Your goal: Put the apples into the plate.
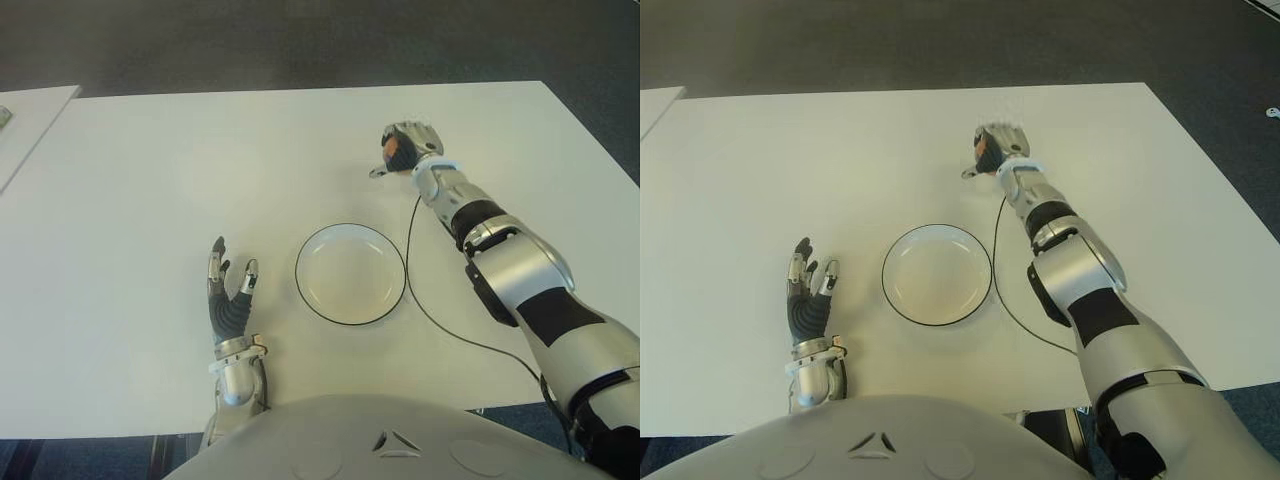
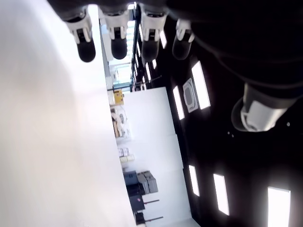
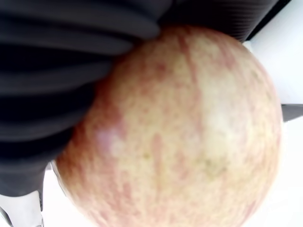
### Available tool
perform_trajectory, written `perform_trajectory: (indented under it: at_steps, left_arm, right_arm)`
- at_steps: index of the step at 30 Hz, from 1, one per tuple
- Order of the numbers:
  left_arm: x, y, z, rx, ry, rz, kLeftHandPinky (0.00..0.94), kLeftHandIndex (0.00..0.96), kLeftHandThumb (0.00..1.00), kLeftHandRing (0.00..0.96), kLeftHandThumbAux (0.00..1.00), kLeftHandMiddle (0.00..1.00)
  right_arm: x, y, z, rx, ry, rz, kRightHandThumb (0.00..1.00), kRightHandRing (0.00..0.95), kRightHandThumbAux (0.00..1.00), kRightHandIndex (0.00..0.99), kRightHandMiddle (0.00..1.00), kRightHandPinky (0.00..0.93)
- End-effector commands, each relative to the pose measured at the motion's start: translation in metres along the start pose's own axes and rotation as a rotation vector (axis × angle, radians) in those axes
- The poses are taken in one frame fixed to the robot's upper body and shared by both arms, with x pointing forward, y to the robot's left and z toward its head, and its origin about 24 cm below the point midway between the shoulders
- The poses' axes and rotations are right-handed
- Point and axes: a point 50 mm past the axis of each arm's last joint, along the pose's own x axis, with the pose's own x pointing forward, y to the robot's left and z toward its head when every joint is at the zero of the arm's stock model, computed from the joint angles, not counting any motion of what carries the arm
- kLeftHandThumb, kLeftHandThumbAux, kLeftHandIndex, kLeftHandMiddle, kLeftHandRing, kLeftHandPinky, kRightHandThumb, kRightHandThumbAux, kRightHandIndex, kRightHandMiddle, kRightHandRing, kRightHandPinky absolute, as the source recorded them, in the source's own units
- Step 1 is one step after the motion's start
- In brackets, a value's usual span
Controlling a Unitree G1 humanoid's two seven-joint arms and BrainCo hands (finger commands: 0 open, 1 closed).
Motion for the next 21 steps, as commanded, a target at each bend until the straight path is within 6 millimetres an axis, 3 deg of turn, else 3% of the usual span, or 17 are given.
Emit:
perform_trajectory:
  at_steps: [1, 4, 12, 21]
  left_arm:
    - [-0.004, -0.020, -0.011, 0.034, 0.076, -0.037, 0.000, 0.162, 0.000, 0.000, 0.423, 0.067]
    - [-0.004, -0.021, -0.010, 0.033, 0.072, -0.036, 0.000, 0.156, 0.000, 0.000, 0.399, 0.069]
    - [-0.005, -0.021, -0.007, 0.027, 0.079, -0.039, 0.000, 0.135, 0.000, 0.000, 0.358, 0.061]
    - [-0.004, -0.022, -0.007, 0.019, 0.112, -0.021, 0.000, 0.161, 0.000, 0.000, 0.356, 0.068]
  right_arm:
    - [0.006, -0.018, 0.004, -0.015, -0.054, -0.036, 0.735, 0.770, 0.706, 0.442, 0.850, 0.272]
    - [0.007, -0.023, 0.007, -0.010, -0.084, -0.061, 0.735, 0.772, 0.707, 0.442, 0.856, 0.295]
    - [0.008, -0.034, 0.015, 0.006, -0.186, -0.095, 0.736, 0.765, 0.707, 0.442, 0.859, 0.226]
    - [0.000, -0.040, 0.027, 0.023, -0.375, -0.105, 0.738, 0.780, 0.707, 0.442, 0.863, 0.392]
